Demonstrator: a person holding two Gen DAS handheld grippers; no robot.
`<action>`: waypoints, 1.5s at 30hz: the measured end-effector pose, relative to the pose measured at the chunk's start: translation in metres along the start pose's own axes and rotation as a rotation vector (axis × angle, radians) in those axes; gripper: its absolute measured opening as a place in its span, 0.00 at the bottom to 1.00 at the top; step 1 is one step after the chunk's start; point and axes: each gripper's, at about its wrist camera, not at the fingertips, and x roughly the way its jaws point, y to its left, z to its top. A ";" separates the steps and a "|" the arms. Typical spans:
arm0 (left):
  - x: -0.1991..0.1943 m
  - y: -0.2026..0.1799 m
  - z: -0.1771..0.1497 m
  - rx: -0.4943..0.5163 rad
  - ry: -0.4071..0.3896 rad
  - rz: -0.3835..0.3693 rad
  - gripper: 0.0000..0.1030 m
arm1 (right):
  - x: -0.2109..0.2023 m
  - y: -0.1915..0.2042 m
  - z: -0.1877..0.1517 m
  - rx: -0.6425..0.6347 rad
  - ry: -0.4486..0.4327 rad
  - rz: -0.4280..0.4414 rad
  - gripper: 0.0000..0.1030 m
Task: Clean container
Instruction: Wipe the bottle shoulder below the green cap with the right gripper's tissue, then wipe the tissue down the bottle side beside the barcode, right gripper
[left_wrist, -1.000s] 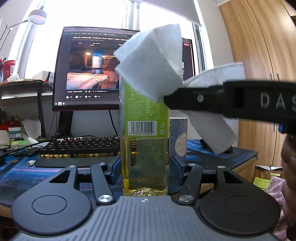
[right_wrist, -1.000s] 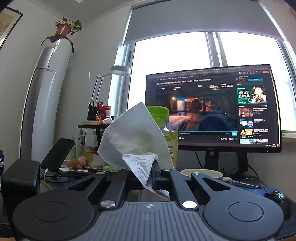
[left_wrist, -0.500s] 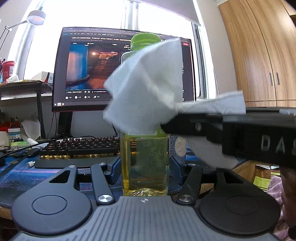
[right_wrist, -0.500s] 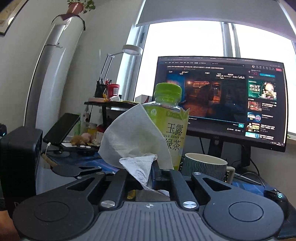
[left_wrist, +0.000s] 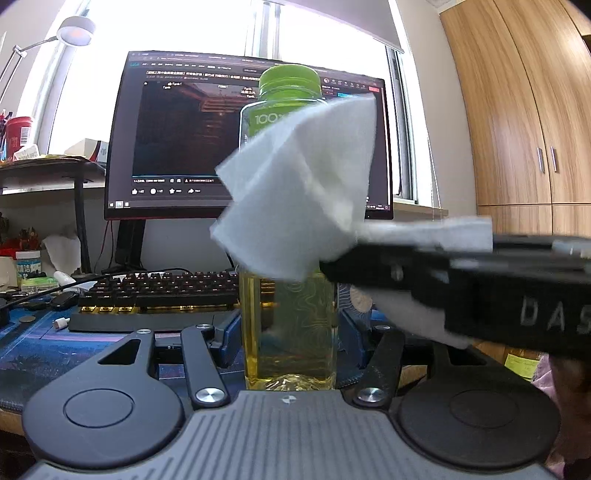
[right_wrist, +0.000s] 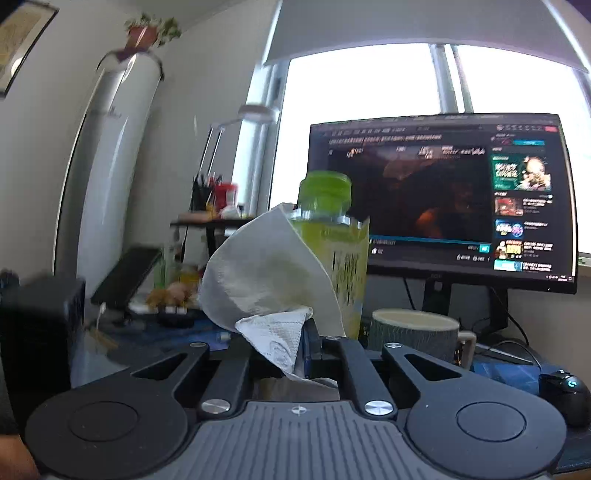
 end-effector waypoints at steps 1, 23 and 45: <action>0.000 -0.001 0.000 0.006 -0.001 0.002 0.57 | 0.000 -0.002 -0.002 0.006 0.005 0.010 0.07; -0.002 -0.003 -0.002 0.015 -0.005 0.004 0.57 | 0.010 -0.028 -0.023 0.107 0.046 -0.073 0.08; -0.001 -0.002 -0.002 0.019 -0.006 0.005 0.57 | 0.013 -0.031 -0.027 0.122 0.045 -0.075 0.08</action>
